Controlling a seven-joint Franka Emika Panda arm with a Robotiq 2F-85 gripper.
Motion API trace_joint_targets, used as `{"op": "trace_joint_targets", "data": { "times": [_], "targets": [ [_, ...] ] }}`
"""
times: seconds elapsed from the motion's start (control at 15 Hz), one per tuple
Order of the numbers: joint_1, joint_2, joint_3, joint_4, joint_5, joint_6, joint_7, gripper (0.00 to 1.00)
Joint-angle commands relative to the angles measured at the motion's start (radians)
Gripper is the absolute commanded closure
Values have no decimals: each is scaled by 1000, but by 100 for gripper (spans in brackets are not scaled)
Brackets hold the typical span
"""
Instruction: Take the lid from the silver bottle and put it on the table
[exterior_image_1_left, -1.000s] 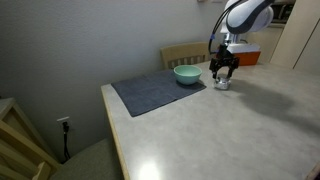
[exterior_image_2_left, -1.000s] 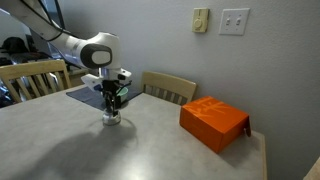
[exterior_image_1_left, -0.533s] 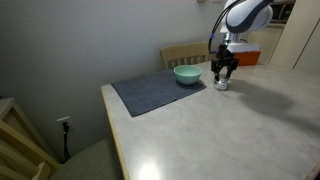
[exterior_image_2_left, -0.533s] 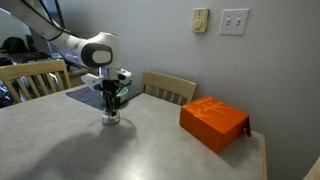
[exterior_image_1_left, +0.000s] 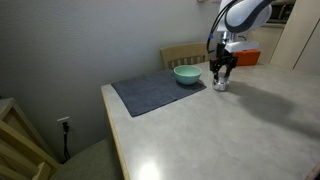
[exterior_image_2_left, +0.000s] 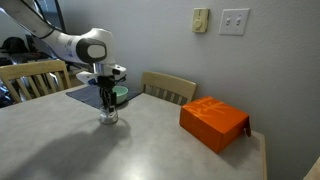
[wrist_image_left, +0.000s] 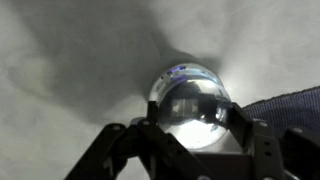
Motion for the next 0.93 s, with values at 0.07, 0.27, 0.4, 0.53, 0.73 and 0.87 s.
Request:
{"op": "trace_joint_targets", "data": {
  "times": [0.07, 0.27, 0.4, 0.53, 0.73, 0.87],
  "targets": [
    [63, -147, -49, -117, -86, 8, 99, 56],
    [28, -223, -55, -175, -68, 44, 125, 56],
    [-23, -263, -55, -214, -21, 74, 105, 56],
    [-78, -283, -55, -240, 38, 98, 75, 56],
    [-173, -260, -40, -239, 168, 125, -27, 56],
    [-193, -222, -43, -211, 197, 126, -61, 56]
  ]
}}
